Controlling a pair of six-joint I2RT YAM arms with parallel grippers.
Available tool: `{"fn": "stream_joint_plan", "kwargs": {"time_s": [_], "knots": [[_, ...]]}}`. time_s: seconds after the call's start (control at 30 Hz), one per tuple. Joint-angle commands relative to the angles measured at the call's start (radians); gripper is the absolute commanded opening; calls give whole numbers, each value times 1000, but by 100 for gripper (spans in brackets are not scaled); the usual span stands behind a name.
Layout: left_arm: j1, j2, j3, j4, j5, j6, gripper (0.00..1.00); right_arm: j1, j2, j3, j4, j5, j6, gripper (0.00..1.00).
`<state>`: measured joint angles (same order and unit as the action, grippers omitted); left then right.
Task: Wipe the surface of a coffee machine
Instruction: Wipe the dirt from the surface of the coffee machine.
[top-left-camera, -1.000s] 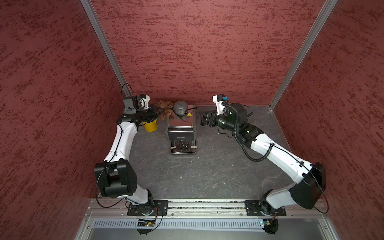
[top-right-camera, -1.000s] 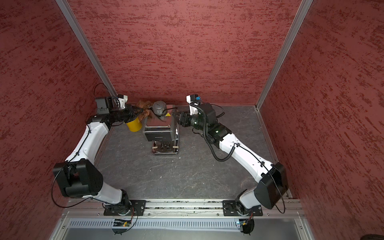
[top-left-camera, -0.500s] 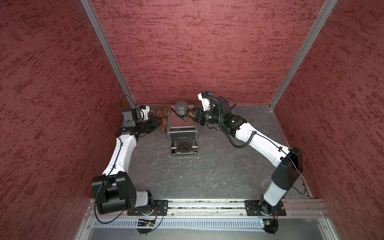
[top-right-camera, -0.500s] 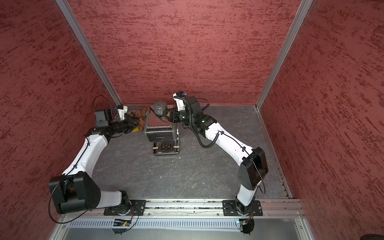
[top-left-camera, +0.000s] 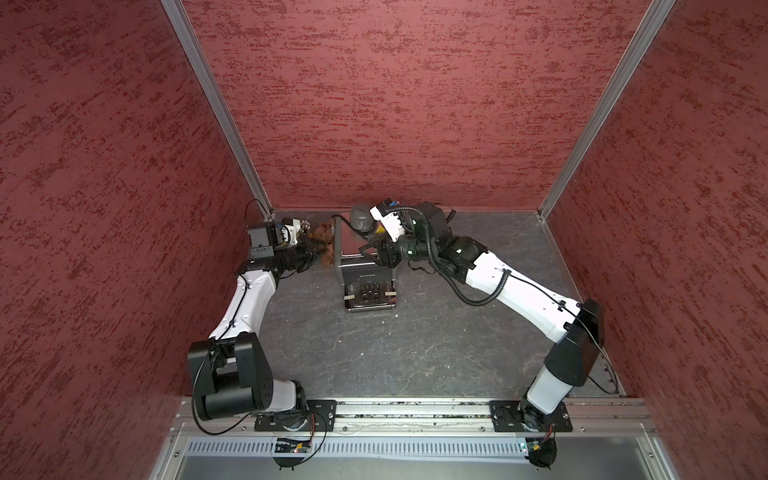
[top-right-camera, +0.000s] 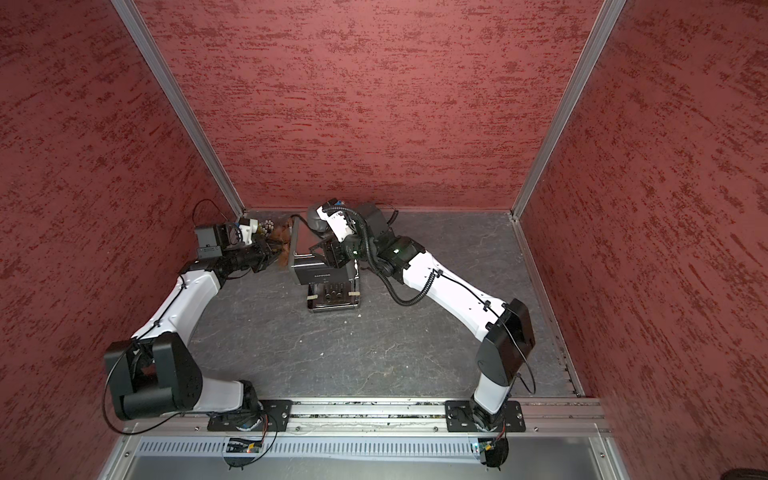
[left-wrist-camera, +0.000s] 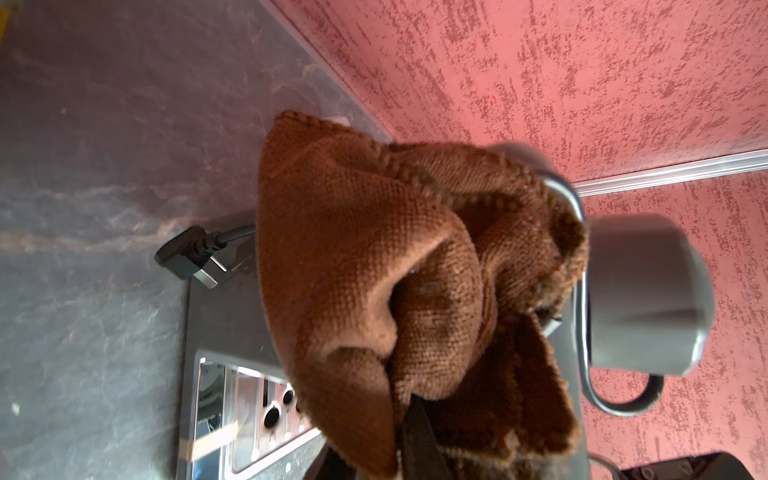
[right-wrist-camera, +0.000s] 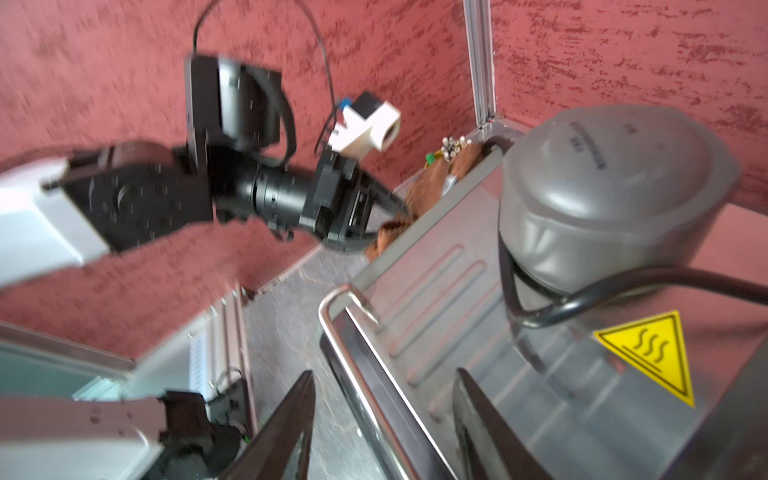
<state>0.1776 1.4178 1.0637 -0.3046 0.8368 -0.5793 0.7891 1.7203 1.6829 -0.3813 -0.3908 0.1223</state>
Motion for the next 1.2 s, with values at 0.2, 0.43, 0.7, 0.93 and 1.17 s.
{"fn": "stream_joint_plan", "kwargs": {"time_s": [0.2, 0.43, 0.7, 0.93, 1.17], "knots": [[-44, 43, -125, 134, -23, 1, 0, 20, 42, 88, -242, 26, -253, 53], [-78, 54, -301, 199, -104, -7, 0, 31, 64, 94, -244, 5, -251, 51], [-74, 28, -213, 171, -111, 0, 0, 33, 57, 89, -236, 11, -249, 50], [-48, 20, -52, 89, -145, 43, 0, 35, 52, 67, -217, -12, -224, 49], [-64, 125, -115, 233, -123, 19, 0, 36, 56, 56, -223, -19, -205, 48]]}}
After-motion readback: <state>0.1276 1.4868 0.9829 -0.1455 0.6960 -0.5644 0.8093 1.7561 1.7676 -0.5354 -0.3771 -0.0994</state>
